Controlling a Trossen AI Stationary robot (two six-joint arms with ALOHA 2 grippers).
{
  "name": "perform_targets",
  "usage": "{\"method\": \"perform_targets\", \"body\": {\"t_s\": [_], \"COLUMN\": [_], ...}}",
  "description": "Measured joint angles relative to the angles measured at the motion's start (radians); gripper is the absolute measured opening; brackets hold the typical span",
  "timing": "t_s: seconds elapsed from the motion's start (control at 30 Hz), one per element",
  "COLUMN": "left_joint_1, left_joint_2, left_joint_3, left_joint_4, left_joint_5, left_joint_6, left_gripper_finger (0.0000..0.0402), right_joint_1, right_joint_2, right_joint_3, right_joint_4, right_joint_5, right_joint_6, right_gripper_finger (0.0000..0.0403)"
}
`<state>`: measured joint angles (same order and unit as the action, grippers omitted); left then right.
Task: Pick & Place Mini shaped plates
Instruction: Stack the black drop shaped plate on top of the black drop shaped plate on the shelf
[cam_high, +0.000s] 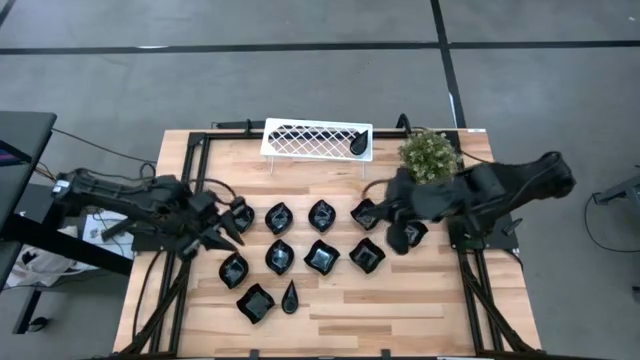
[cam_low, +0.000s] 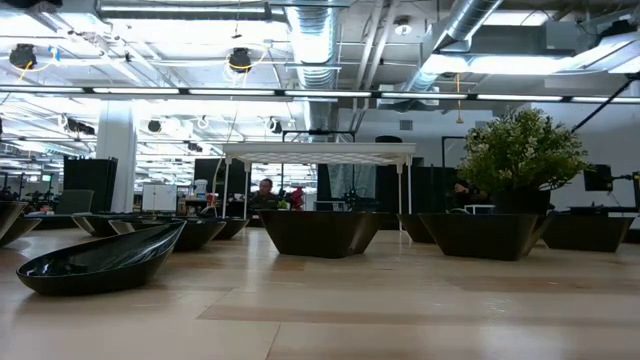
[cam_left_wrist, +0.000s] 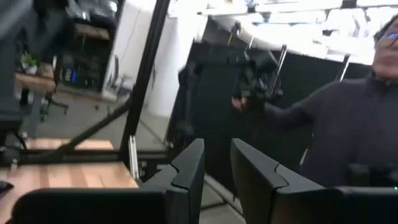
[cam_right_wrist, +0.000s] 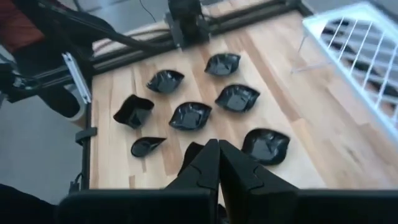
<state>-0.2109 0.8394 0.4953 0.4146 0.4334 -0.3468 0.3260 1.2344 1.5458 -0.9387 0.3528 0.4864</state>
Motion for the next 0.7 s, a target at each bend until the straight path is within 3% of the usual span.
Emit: {"method": "perform_targets", "body": {"t_s": [0.17, 0.33, 0.7], "left_joint_1": [-0.027, -0.049, -0.141], "left_joint_2": [0.142, 0.244, 0.412], "left_joint_3": [0.11, 0.207, 0.379], "left_joint_4": [-0.061, -0.065, -0.211], "left_joint_5": [-0.023, -0.071, -0.238], "left_joint_6": [0.007, 0.01, -0.031], "left_gripper_finger": [0.0082, 0.0082, 0.0082], "right_joint_1": [0.0, 0.003, 0.056], "right_joint_2": [-0.154, -0.342, -0.707], "right_joint_3": [-0.128, -0.306, -0.819], "right_joint_4": [0.011, 0.132, 0.684], "right_joint_5": [0.018, 0.007, -0.042], "right_joint_6": [-0.018, -0.027, -0.078], "right_gripper_finger": [0.0001, 0.0001, 0.0001]}}
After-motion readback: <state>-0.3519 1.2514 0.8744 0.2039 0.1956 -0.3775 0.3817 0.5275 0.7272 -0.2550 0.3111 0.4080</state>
